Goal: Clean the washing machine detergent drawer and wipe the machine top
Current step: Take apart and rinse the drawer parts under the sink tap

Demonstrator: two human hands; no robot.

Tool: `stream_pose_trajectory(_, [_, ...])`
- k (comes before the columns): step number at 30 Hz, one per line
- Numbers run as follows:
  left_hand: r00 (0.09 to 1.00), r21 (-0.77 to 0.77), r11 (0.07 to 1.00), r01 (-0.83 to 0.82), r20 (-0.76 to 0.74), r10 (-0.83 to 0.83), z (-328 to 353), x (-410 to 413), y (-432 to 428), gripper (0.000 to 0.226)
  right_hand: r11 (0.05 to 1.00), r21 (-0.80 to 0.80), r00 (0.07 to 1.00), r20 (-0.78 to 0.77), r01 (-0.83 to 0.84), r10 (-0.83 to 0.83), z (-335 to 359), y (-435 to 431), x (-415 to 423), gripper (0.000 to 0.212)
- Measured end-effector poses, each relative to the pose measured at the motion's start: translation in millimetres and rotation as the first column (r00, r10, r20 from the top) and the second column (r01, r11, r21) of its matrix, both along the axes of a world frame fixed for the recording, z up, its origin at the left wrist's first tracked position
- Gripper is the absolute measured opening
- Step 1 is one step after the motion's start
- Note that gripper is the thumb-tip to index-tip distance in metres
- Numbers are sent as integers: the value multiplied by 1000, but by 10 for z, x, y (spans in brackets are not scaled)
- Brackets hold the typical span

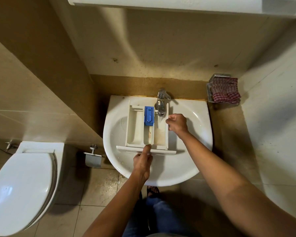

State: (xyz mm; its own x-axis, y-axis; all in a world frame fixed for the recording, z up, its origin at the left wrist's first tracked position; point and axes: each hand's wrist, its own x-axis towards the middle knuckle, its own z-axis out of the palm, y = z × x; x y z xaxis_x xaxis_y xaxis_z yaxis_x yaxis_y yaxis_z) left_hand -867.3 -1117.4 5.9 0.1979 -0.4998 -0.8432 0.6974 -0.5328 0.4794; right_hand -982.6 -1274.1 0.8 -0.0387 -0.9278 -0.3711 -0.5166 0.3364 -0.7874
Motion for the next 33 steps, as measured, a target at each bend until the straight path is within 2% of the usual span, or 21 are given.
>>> stream_pose_trajectory(4, [998,37,999,16,54,-18,34,74,50,27,999,40,1000,19,6,-7,-10,49,-16,29])
stream_pose_trajectory(8, [995,74,996,44,85,-50,93,126,139,31,993,113,997,67,40,-48,-40,121,-89,10])
stream_pose_trajectory(11, [988,140,989,51,139,-71,184,132,181,31,979,199,992,115,36,-60,-65,166,-145,19])
stream_pose_trajectory(14, [972,173,984,32,224,-71,301,199,198,47,967,251,991,108,48,-77,-185,146,-171,16])
stream_pose_trajectory(17, [934,150,981,126,315,-168,390,328,213,57,976,214,998,43,42,-53,-269,132,-156,39])
stream_pose_trajectory(21, [872,183,971,151,437,-218,475,522,192,66,994,110,1000,-11,-1,2,-255,124,-44,34])
stream_pose_trajectory(25, [801,234,946,226,507,-317,529,742,125,82,970,220,979,151,103,-138,-285,3,30,20])
stream_pose_trajectory(28, [797,239,938,251,499,-341,547,922,26,88,958,261,946,263,121,-191,-207,-126,69,18])
stream_pose_trajectory(33, [756,294,880,373,455,-472,498,1146,-146,100,898,433,897,421,-71,-132,-39,-284,201,24])
